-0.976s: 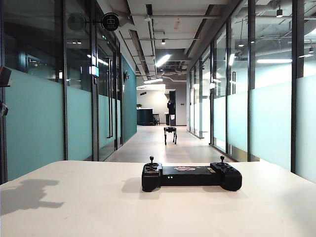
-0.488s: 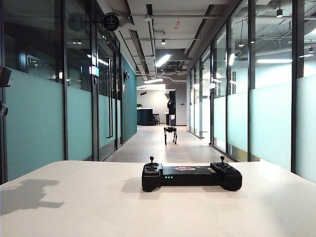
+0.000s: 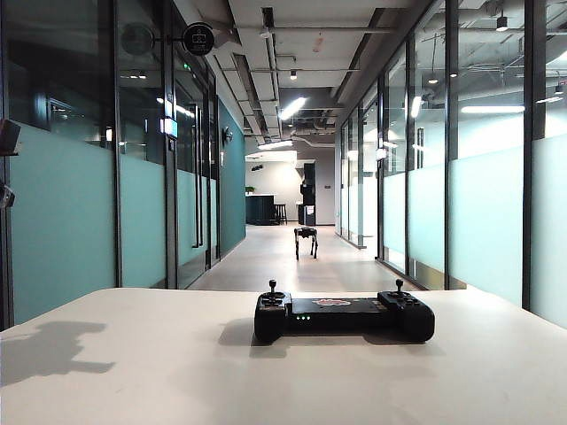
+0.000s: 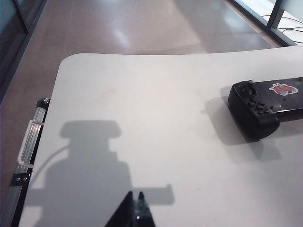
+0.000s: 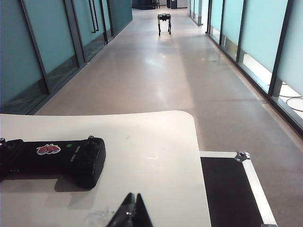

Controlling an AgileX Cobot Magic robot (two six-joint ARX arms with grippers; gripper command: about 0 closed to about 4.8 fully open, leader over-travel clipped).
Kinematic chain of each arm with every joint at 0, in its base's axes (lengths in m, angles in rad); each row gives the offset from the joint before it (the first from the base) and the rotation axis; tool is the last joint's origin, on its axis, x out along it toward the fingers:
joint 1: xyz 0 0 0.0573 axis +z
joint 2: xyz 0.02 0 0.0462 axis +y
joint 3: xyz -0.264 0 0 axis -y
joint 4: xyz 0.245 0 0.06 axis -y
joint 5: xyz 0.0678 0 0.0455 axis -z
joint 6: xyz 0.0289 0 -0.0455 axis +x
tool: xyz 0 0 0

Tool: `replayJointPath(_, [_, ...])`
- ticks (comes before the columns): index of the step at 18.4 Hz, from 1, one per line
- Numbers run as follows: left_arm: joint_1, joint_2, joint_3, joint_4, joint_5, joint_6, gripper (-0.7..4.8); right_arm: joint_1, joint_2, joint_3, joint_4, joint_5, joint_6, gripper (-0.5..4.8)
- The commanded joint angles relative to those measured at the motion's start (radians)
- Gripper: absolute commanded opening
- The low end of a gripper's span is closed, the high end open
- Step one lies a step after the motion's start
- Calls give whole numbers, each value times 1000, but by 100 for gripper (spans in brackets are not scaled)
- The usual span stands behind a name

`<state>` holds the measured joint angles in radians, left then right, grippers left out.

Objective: Push the left joystick on the remote control sitting on the white table forward to make the robot dog walk in a straight line until it approaches the door.

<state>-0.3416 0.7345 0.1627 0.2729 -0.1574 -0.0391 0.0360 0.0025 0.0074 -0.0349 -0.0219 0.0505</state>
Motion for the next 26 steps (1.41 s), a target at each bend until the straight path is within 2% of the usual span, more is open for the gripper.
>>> replayJointPath(1, [1,0,2,13,4,-2,-5,0,-3,-9,15,0,-3,-5])
replayJointPath(6, [1,-7,2,5,4,-2,-5,0,-3,-9,15,0,-3,-5])
replayJointPath(12, [3,-237,2,-126,-13,5,-5,1,-3,-9,9,0,-3,-5])
replayJointPath(15, [11,-312,-6,-134,-22,47,-6,1,-3,-9,9,0,-3,-5])
replayJointPath(23, [185,-554,-135,-116,110,56,-6,0,-3,-9,9,0,-3,-5])
replayJointPath(26, [233,-640,-155,-154,110,67,-6,1,-3,-9,9,0,-3,-5])
